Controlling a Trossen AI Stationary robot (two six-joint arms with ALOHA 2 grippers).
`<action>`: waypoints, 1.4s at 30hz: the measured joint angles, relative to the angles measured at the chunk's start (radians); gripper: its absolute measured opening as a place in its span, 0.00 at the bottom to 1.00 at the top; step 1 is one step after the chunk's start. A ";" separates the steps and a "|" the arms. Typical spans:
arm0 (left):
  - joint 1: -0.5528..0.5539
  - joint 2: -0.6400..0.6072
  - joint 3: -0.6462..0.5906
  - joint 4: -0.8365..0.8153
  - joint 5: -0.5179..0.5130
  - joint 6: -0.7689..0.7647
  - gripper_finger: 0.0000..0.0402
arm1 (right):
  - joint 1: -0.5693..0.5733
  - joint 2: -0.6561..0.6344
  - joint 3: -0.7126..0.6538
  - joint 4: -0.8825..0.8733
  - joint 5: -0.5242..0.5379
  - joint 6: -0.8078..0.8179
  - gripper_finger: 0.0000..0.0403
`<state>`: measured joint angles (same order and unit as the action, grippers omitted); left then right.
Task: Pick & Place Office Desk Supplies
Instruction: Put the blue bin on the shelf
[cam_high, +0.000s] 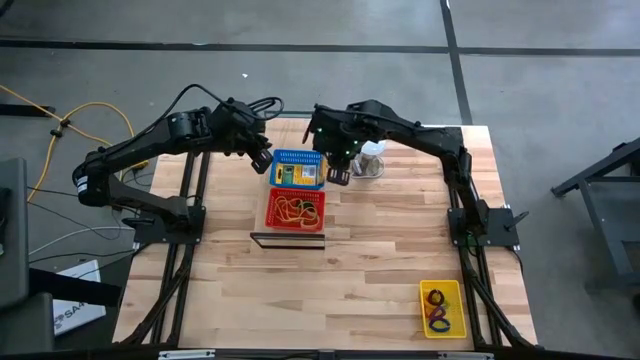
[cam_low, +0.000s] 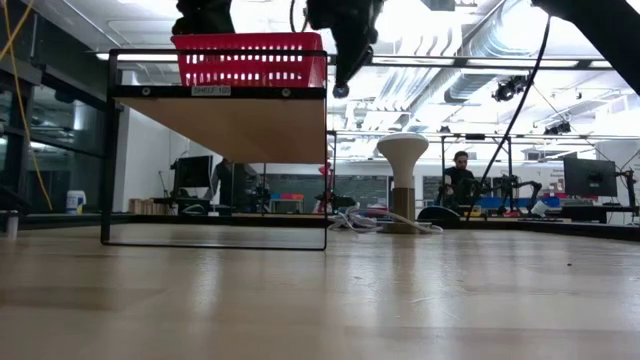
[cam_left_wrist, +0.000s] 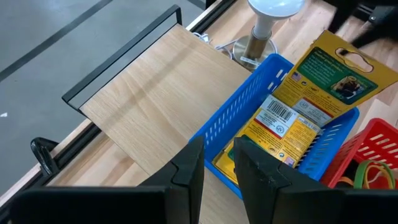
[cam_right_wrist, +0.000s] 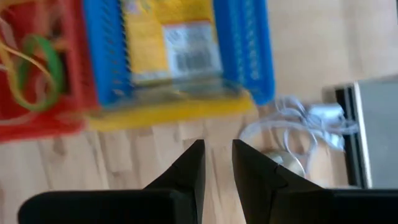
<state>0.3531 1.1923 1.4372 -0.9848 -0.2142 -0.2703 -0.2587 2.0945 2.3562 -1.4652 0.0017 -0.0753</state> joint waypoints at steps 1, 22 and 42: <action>0.000 0.000 0.000 0.000 0.000 0.000 0.21 | 0.007 0.000 0.000 0.021 -0.011 -0.004 0.17; -0.019 0.000 0.000 -0.016 0.001 0.000 0.21 | 0.077 0.000 0.000 0.278 -0.178 -0.053 0.17; -0.025 0.001 0.000 -0.045 0.006 -0.017 0.21 | 0.065 -0.004 0.000 0.208 -0.108 -0.041 0.17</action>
<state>0.3278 1.1931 1.4372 -1.0300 -0.2079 -0.2871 -0.1939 2.0901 2.3562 -1.2577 -0.1059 -0.1165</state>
